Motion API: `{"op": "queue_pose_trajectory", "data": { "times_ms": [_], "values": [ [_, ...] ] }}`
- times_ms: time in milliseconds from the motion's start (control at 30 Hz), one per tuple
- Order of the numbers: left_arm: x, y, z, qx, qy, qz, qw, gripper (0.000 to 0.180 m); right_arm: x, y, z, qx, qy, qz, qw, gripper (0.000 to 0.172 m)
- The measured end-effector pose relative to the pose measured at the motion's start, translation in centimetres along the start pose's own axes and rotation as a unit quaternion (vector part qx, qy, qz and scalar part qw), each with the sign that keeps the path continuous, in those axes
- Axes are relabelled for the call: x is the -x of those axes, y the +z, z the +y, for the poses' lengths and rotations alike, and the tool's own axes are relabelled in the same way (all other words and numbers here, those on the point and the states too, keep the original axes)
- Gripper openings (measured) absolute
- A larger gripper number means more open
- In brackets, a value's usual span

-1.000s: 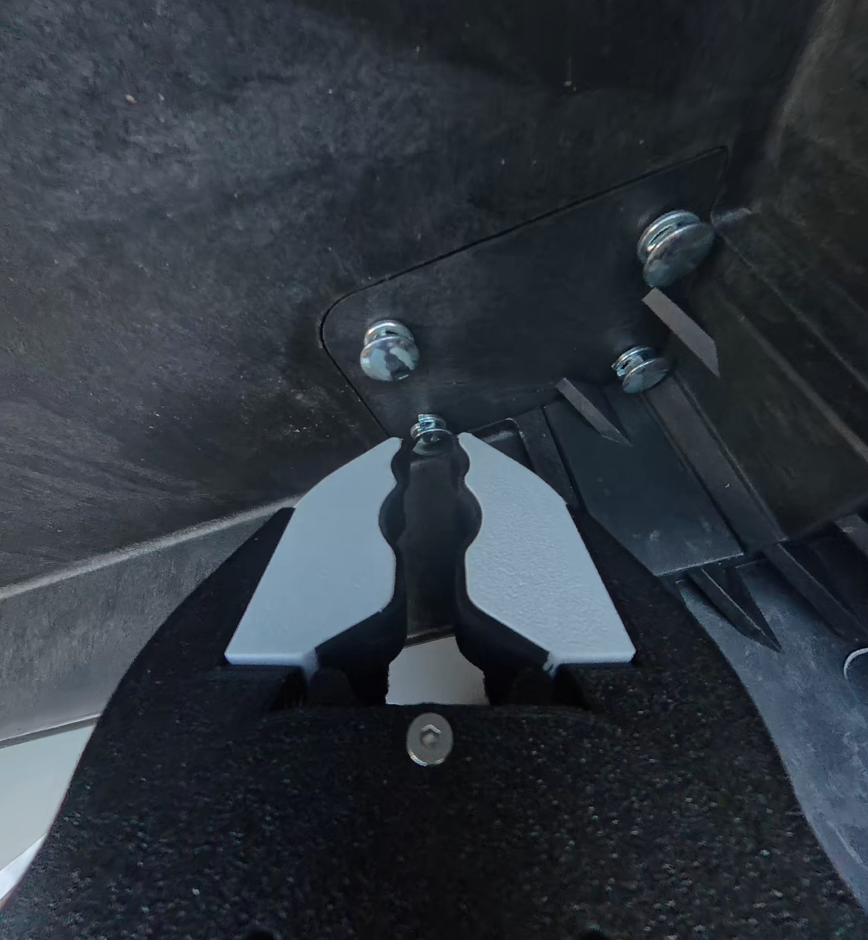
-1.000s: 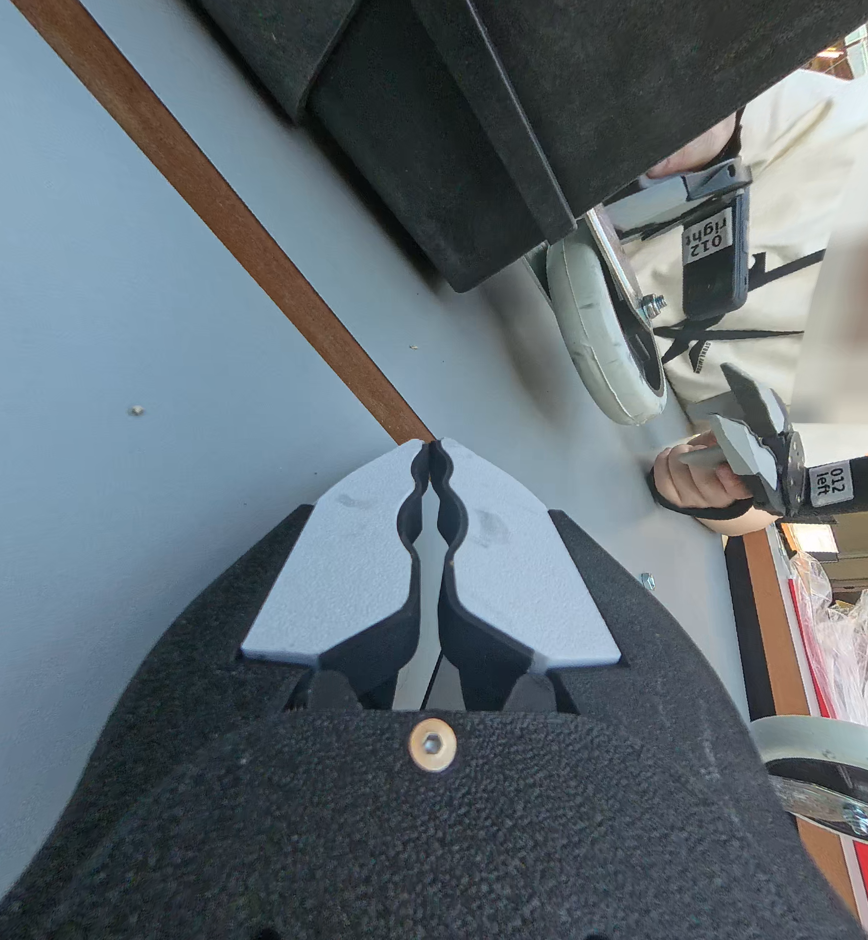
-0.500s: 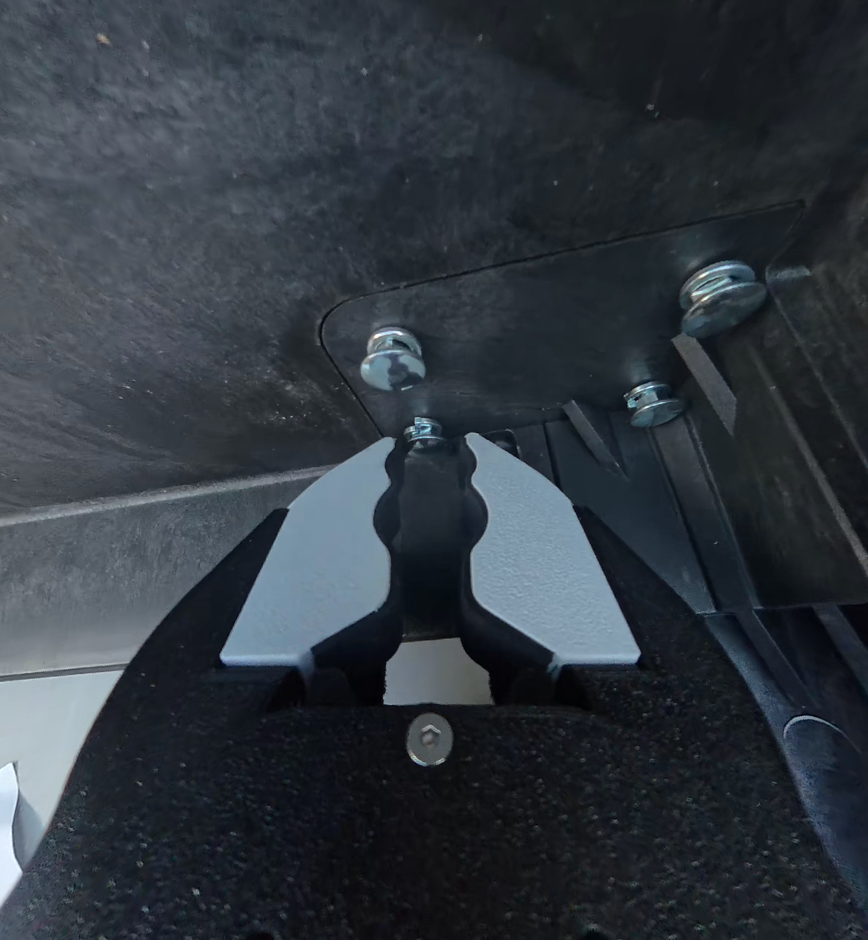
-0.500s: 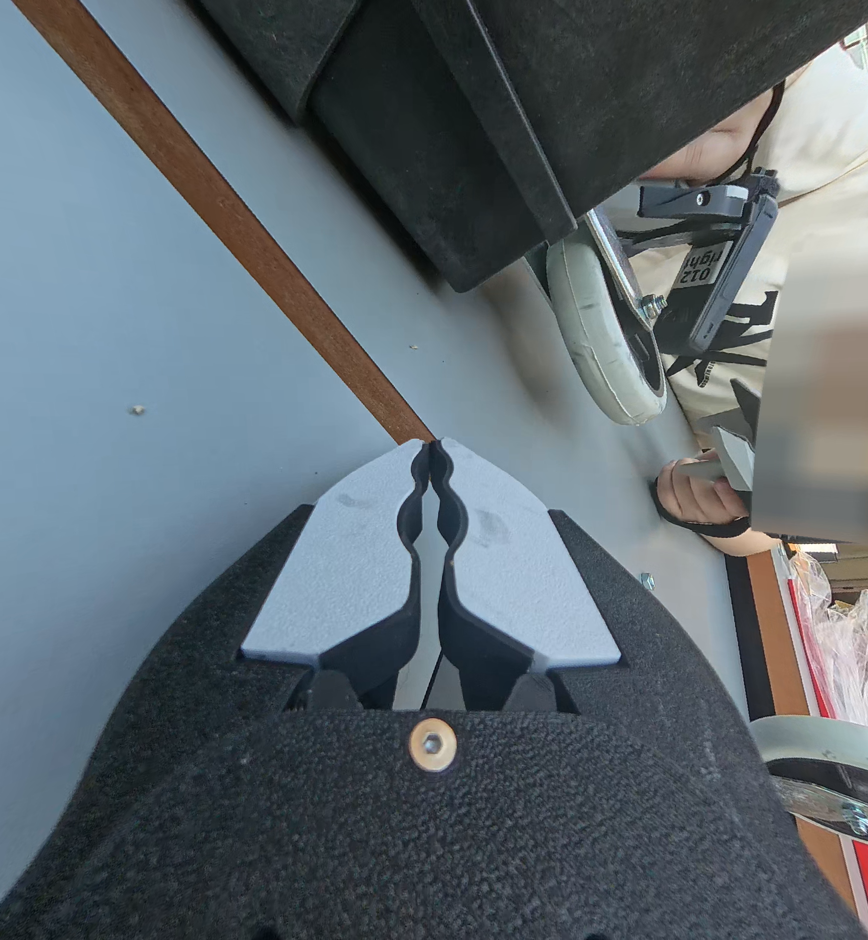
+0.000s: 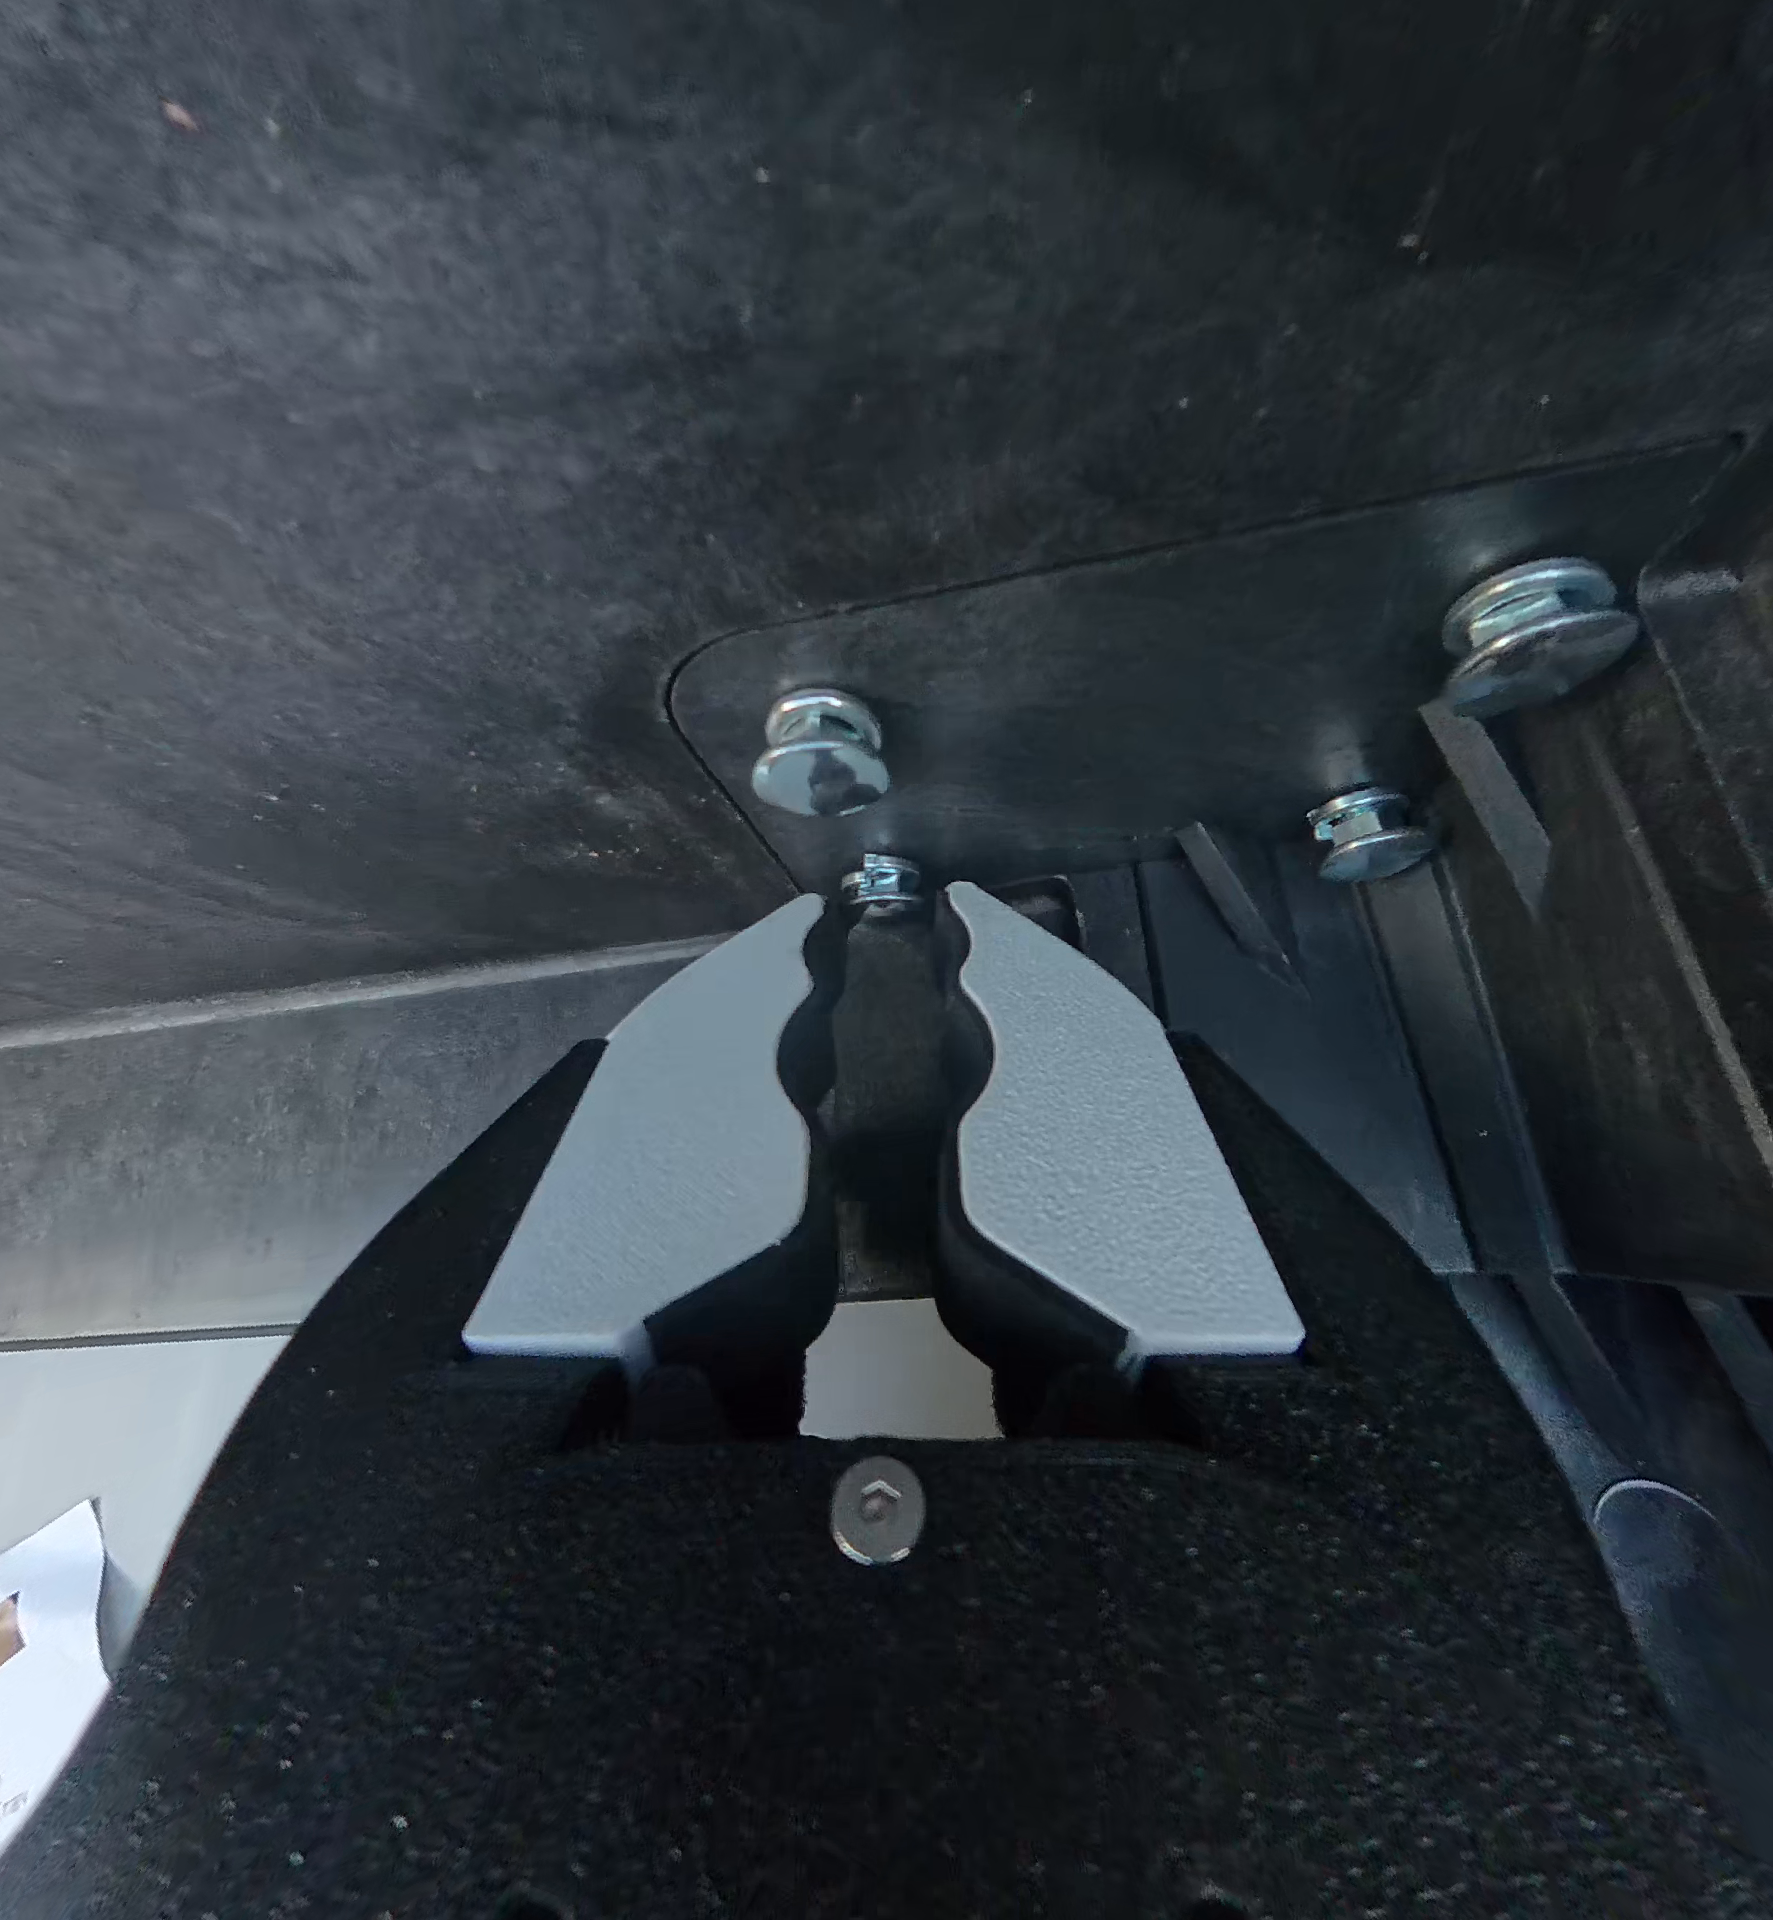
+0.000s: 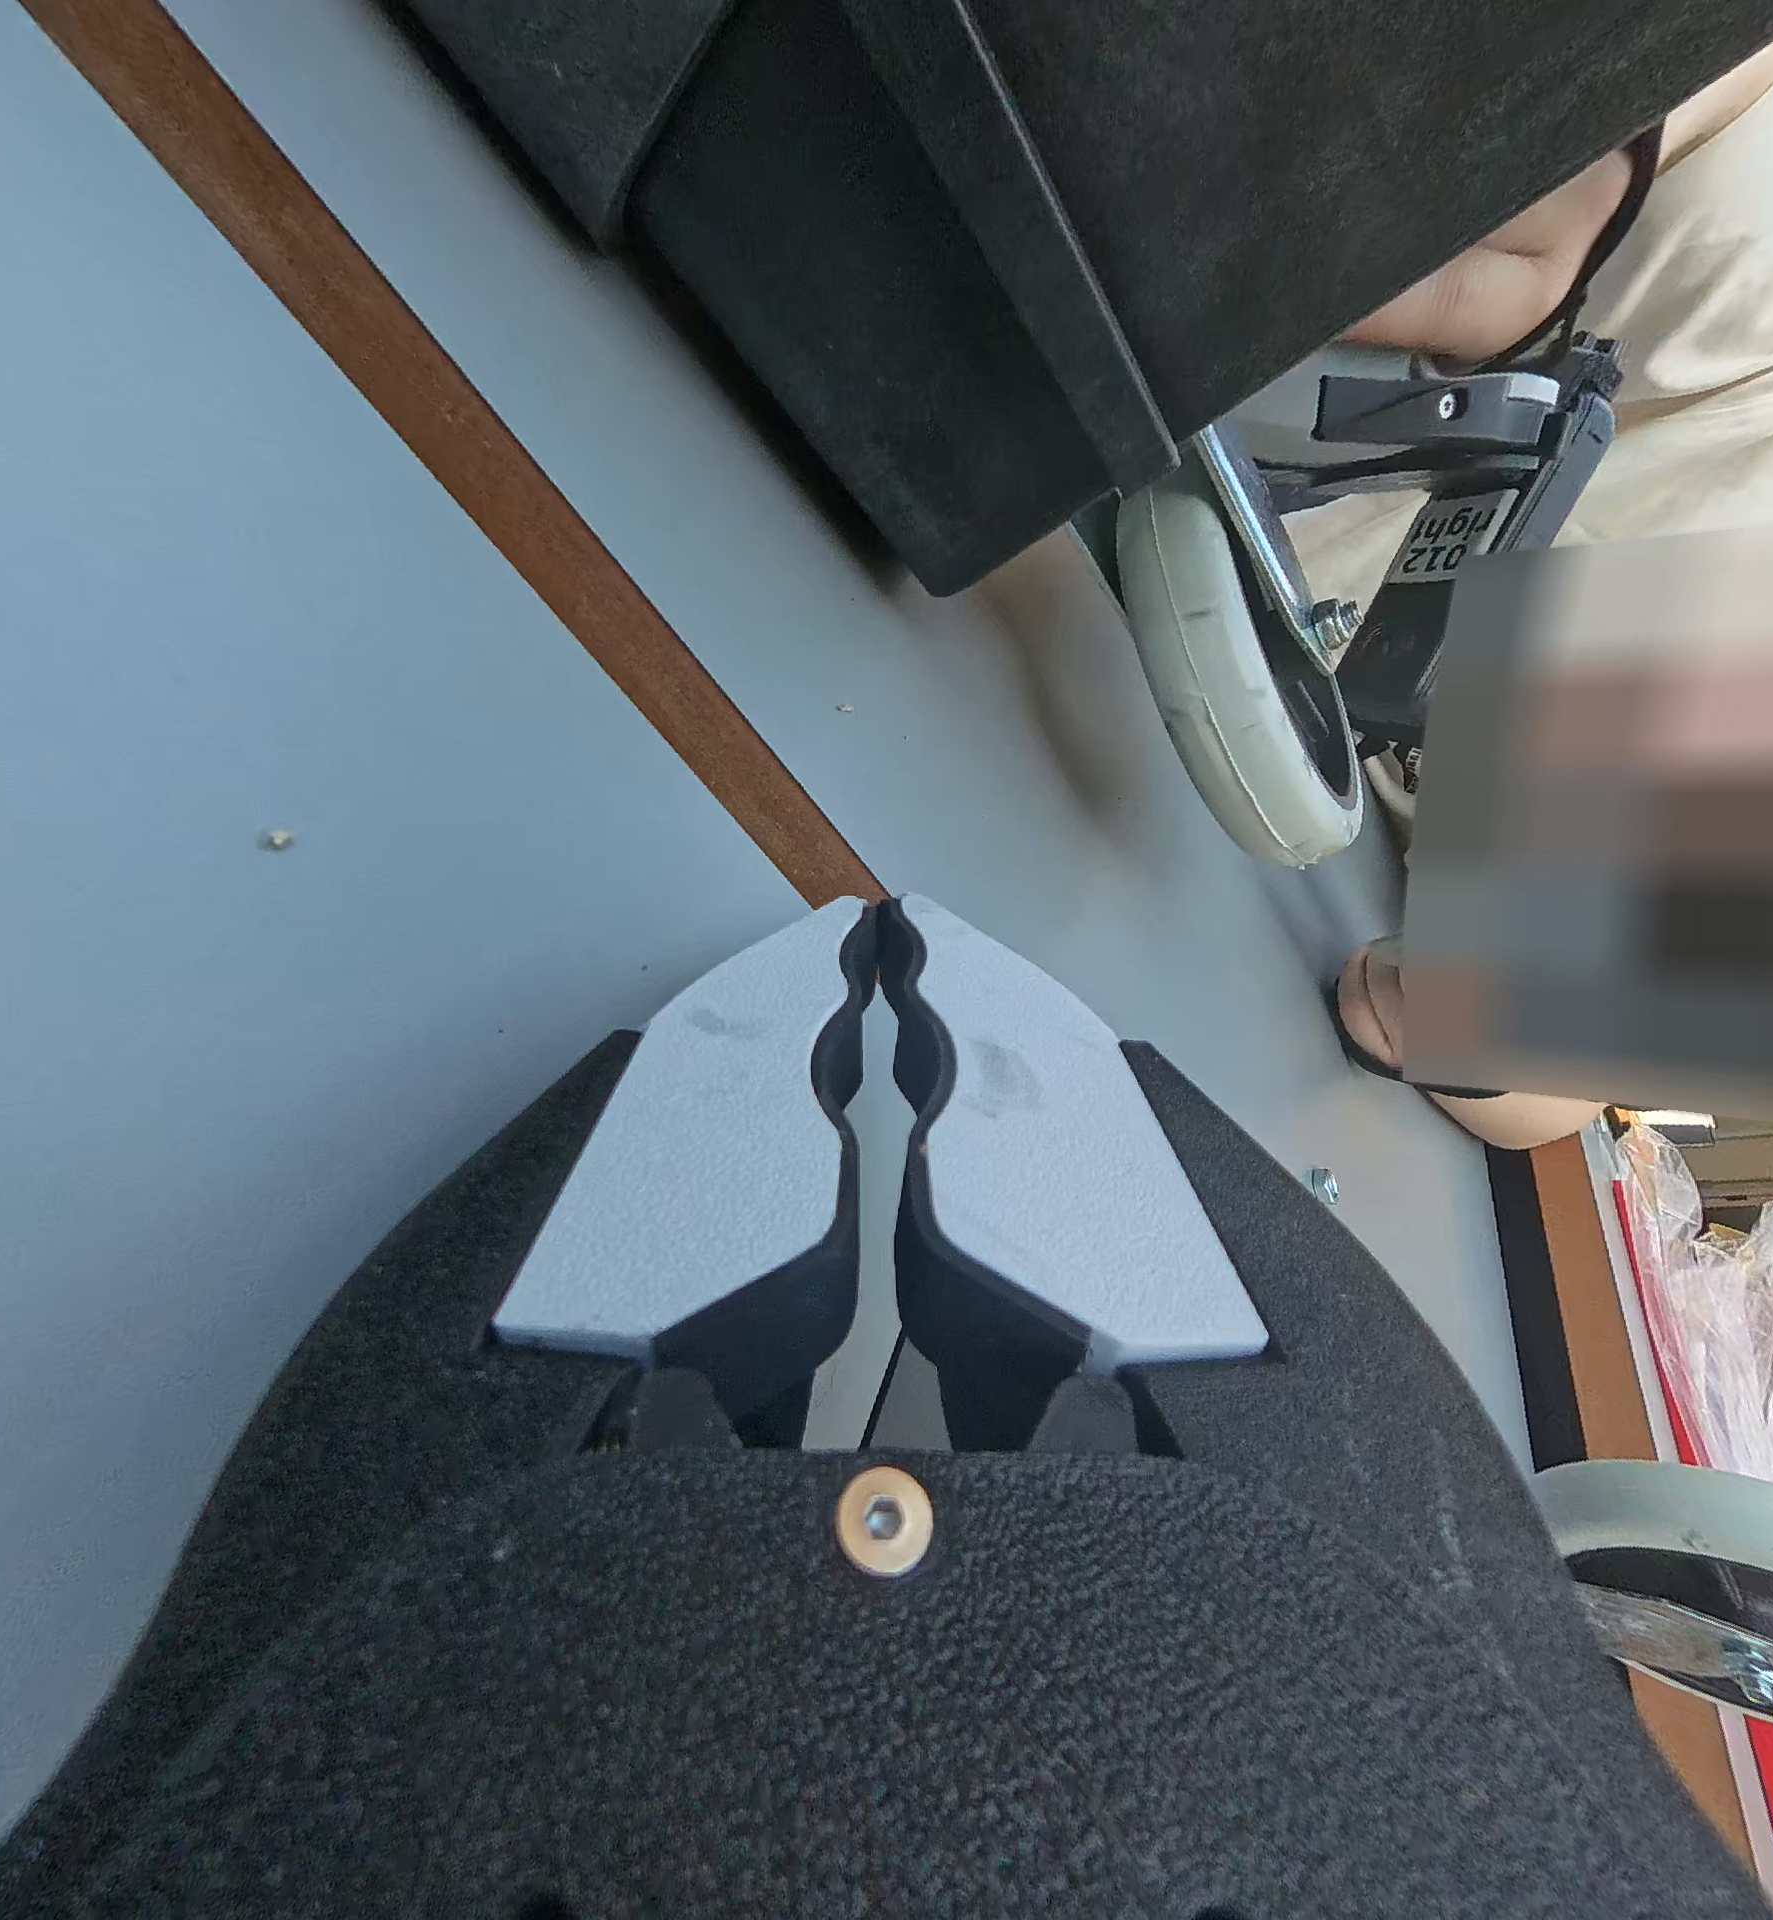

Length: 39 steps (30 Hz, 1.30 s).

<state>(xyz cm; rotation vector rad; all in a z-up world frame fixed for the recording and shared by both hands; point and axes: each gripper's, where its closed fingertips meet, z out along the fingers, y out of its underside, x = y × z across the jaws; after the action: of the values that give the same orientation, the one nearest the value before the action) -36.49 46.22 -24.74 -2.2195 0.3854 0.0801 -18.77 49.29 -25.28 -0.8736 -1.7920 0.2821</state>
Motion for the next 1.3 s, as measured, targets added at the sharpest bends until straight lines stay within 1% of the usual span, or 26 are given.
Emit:
{"op": "queue_pose_trajectory", "data": {
  "times_ms": [167, 267, 467, 567, 633, 767, 933, 1300],
  "values": [
    [-0.01, -0.08, 0.09, 0.013, 0.015, 0.001, 1.0, 0.016, -0.02, 0.0, 0.0, 0.0, 0.0, 0.001, 1.0, 0.0],
    [-0.07, -0.11, 0.1, 0.013, 0.0, 0.009, 1.0, 0.016, -0.01, -0.01, 0.0, 0.0, 0.0, 0.002, 1.0, 0.0],
    [-0.13, -0.19, 0.14, 0.026, -0.004, 0.007, 1.0, 0.016, 0.04, -0.08, -0.05, -0.003, -0.002, 0.001, 1.0, 0.0],
    [-0.17, -0.2, 0.1, 0.009, -0.008, 0.002, 1.0, 0.015, 0.05, -0.11, -0.06, -0.004, -0.003, 0.001, 1.0, 0.0],
    [-0.18, -0.2, 0.06, -0.006, 0.001, 0.001, 1.0, 0.016, 0.06, -0.13, -0.07, -0.004, -0.005, 0.003, 1.0, 0.0],
    [-0.24, -0.2, 0.02, -0.011, 0.015, 0.006, 1.0, 0.016, -0.02, -0.16, -0.06, -0.004, -0.005, 0.007, 1.0, 0.0],
    [-0.35, -0.18, -0.1, -0.031, 0.007, 0.022, 0.999, 0.016, -0.18, -0.24, -0.02, -0.005, -0.005, 0.015, 1.0, 0.0],
    [-0.56, -0.13, -0.39, -0.05, -0.011, 0.052, 0.997, 0.015, -0.37, -0.56, -0.23, -0.021, -0.001, 0.019, 1.0, 0.0]
  ]
}}
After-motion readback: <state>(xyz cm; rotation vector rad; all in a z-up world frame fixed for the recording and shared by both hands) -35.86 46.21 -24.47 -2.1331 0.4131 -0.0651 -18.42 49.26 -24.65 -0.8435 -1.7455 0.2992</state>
